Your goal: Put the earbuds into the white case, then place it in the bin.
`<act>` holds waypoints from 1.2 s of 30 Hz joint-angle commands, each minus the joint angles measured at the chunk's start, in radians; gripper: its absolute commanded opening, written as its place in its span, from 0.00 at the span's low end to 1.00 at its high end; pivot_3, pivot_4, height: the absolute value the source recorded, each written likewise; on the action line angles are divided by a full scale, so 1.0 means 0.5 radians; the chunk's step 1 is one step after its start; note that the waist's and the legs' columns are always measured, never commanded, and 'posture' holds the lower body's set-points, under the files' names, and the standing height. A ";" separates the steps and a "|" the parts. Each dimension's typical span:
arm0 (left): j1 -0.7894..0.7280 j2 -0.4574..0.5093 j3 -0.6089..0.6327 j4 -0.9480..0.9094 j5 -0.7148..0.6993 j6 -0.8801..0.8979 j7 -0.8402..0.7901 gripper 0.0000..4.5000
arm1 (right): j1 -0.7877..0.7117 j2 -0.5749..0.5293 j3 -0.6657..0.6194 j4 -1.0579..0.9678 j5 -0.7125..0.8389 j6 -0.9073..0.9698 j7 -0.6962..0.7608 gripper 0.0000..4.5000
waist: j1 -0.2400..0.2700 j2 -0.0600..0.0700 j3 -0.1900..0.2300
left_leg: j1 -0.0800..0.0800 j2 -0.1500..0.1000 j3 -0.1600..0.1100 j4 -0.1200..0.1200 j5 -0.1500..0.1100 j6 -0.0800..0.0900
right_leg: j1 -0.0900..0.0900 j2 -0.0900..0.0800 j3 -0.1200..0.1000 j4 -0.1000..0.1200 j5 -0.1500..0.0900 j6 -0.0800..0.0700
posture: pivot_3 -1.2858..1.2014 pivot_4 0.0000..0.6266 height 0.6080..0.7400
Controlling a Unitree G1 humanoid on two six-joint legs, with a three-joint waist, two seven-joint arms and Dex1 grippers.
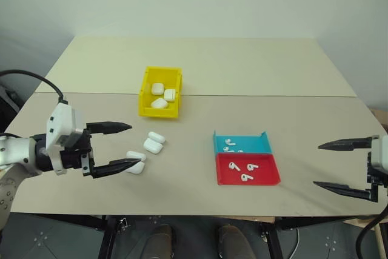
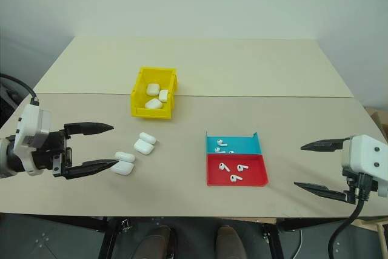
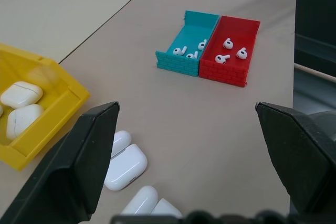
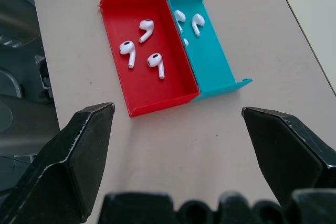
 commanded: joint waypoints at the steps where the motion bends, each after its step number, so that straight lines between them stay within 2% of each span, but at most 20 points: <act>1: 0.014 0.018 0.032 -0.040 0.006 -0.050 -0.030 1.00 | -0.047 -0.021 -0.061 -0.018 0.025 -0.027 -0.017 1.00 | -0.001 0.000 0.000 | 0.000 0.000 0.000 0.000 0.000 0.000 | 0.000 0.000 0.000 0.000 0.000 0.000 | 0.52 0.24 1.00; 7: 0.055 -0.004 0.059 -0.136 0.028 0.043 0.183 1.00 | -0.073 -0.024 -0.029 0.007 0.006 -0.030 -0.019 1.00 | 0.000 0.000 0.000 | 0.000 0.000 0.000 0.000 0.000 0.000 | 0.000 0.000 0.000 0.000 0.001 -0.001 | 0.52 0.24 1.00; 10: 0.080 -0.017 0.052 -0.229 0.145 0.020 0.336 1.00 | -0.092 -0.036 -0.004 0.027 -0.001 -0.029 -0.019 1.00 | 0.000 0.000 0.000 | 0.000 0.000 0.000 0.000 0.000 0.000 | 0.000 -0.001 0.000 0.000 0.001 -0.001 | 0.52 0.24 1.00; 15: 0.094 0.035 -0.015 -0.514 0.412 0.284 0.816 1.00 | -0.153 -0.058 0.062 0.092 -0.020 -0.042 -0.029 1.00 | 0.000 -0.001 0.000 | 0.000 0.000 0.000 0.000 0.000 0.000 | 0.001 0.000 0.001 0.000 0.004 -0.005 | 0.52 0.24 1.00; 19: -0.092 0.071 -0.040 -0.722 0.179 0.889 1.127 1.00 | -0.165 -0.080 0.061 0.094 -0.007 0.004 -0.017 1.00 | 0.001 -0.001 0.001 | 0.001 0.000 -0.001 0.000 0.000 0.000 | 0.001 0.001 0.001 0.000 0.004 -0.003 | 0.52 0.24 1.00; 23: -0.678 0.033 -0.289 -0.754 -0.001 1.868 1.443 1.00 | -0.115 -0.080 0.058 0.076 -0.025 0.037 -0.026 1.00 | 0.019 -0.002 0.001 | 0.000 0.000 -0.005 0.001 0.001 0.000 | 0.003 0.004 0.001 0.001 0.000 0.009 | 0.52 0.24 1.00; 25: -0.910 -0.011 -0.384 -0.710 -0.052 2.120 1.523 1.00 | -0.100 -0.086 0.066 0.067 -0.029 0.067 -0.039 1.00 | 0.020 -0.003 0.001 | 0.002 -0.006 -0.007 0.003 0.001 0.000 | 0.006 0.006 0.001 0.001 -0.001 0.011 | 0.52 0.24 1.00; 28: -1.114 0.090 -0.536 -0.453 -0.367 2.158 1.773 1.00 | -0.080 -0.102 0.079 0.056 -0.044 0.108 -0.058 1.00 | 0.004 -0.003 0.001 | 0.003 -0.007 -0.009 0.003 0.001 -0.001 | 0.006 0.007 0.002 0.001 0.000 0.011 | 0.52 0.24 1.00; 30: -1.206 0.253 -0.593 -0.322 -0.804 2.158 1.946 1.00 | -0.065 -0.108 0.063 0.038 -0.053 0.149 -0.073 1.00 | -0.008 -0.006 0.003 | 0.002 -0.005 -0.012 0.002 0.001 -0.001 | 0.005 0.007 0.004 0.002 0.001 0.009 | 0.52 0.24 1.00; 33: -1.171 0.499 -0.634 -0.230 -1.443 2.158 2.297 1.00 | -0.021 -0.093 0.028 0.000 -0.046 0.201 -0.077 1.00 | -0.018 -0.007 0.003 | 0.001 0.002 -0.020 0.000 0.001 -0.001 | 0.000 0.008 0.009 0.003 0.007 -0.001 | 0.52 0.24 1.00; 36: -0.959 0.950 -0.897 -0.202 -2.203 1.656 2.998 1.00 | 0.028 -0.070 0.040 -0.040 -0.046 0.221 -0.084 1.00 | -0.012 -0.007 0.003 | 0.001 0.001 -0.019 -0.004 0.000 -0.002 | -0.003 0.002 0.011 0.004 0.008 -0.002 | 0.52 0.24 1.00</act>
